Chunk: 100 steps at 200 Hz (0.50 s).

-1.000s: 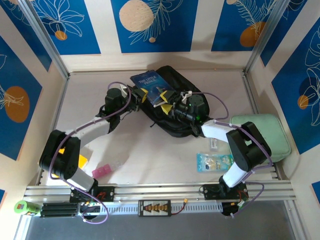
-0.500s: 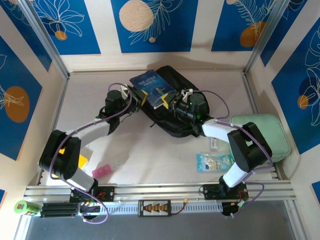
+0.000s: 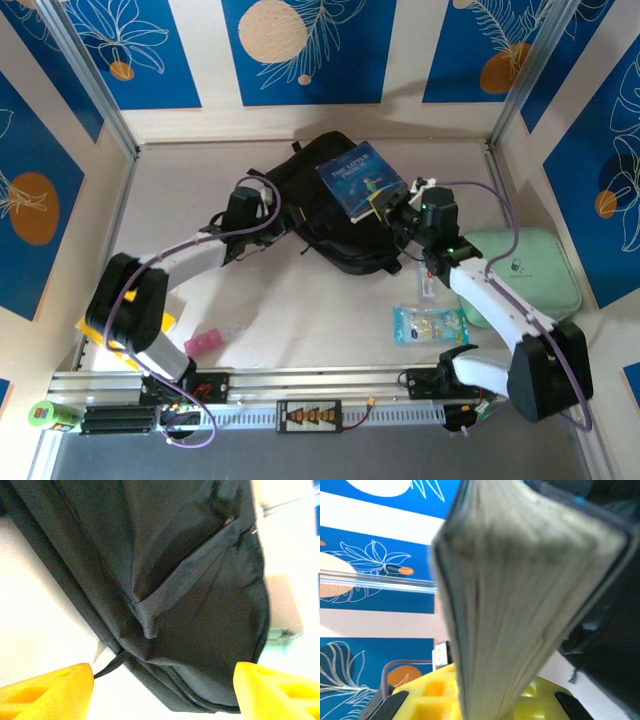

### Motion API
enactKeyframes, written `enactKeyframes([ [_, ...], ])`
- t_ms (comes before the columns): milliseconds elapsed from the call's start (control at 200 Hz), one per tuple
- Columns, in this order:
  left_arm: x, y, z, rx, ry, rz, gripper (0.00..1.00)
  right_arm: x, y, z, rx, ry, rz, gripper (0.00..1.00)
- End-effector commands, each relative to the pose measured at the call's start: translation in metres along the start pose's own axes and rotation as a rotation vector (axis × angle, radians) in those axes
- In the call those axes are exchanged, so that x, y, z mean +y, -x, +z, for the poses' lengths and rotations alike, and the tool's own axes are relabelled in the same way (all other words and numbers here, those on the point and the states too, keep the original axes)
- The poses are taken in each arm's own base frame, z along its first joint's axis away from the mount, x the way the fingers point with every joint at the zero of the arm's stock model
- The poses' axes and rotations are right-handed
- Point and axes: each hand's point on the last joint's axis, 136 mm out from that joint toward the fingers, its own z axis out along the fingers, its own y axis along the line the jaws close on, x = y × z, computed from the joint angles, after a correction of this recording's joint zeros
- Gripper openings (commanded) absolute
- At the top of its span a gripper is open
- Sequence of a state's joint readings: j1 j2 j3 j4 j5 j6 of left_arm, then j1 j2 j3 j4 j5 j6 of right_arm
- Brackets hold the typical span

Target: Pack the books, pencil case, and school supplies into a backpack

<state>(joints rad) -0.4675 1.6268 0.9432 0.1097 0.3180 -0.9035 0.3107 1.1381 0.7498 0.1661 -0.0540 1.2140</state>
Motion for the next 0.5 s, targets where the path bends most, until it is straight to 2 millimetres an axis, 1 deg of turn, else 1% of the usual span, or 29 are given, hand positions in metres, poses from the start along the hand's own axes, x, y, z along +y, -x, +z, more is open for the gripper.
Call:
enactKeyframes([
  [0, -0.001, -0.017, 0.022, 0.111, 0.052, 0.1, 0.74, -0.015, 0.01, -0.023, -0.058, -0.102, -0.099, 0.08],
  [55, 0.002, -0.013, 0.034, 0.126, 0.086, 0.142, 0.74, -0.017, 0.012, -0.031, -0.069, -0.117, -0.103, 0.08],
  [80, 0.006, -0.012, 0.039, 0.134, 0.11, 0.164, 0.74, -0.018, 0.013, -0.034, -0.074, -0.12, -0.105, 0.08],
  [100, 0.006, -0.006, 0.041, 0.13, 0.131, 0.183, 0.74, -0.019, 0.013, -0.036, -0.076, -0.125, -0.106, 0.09],
  [125, 0.013, -0.004, 0.046, 0.136, 0.177, 0.205, 0.74, -0.02, 0.013, -0.039, -0.077, -0.13, -0.106, 0.09],
  [165, 0.016, 0.008, 0.051, 0.127, 0.233, 0.243, 0.74, -0.022, 0.013, -0.042, -0.078, -0.139, -0.106, 0.09],
  [235, 0.026, 0.022, 0.06, 0.12, 0.32, 0.294, 0.73, -0.028, 0.011, -0.047, -0.073, -0.161, -0.099, 0.09],
  [280, 0.032, 0.029, 0.066, 0.118, 0.359, 0.299, 0.7, -0.032, 0.01, -0.048, -0.069, -0.174, -0.092, 0.09],
  [310, 0.032, 0.033, 0.07, 0.114, 0.363, 0.304, 0.66, -0.036, 0.009, -0.049, -0.066, -0.182, -0.085, 0.09],
  [395, 0.041, 0.038, 0.077, 0.106, 0.382, 0.29, 0.59, -0.044, 0.006, -0.051, -0.056, -0.2, -0.065, 0.09],
  [435, 0.047, 0.041, 0.079, 0.099, 0.398, 0.285, 0.57, -0.048, 0.005, -0.051, -0.053, -0.207, -0.058, 0.09],
  [495, 0.062, 0.047, 0.079, 0.099, 0.437, 0.285, 0.56, -0.052, 0.003, -0.052, -0.049, -0.215, -0.051, 0.09],
])
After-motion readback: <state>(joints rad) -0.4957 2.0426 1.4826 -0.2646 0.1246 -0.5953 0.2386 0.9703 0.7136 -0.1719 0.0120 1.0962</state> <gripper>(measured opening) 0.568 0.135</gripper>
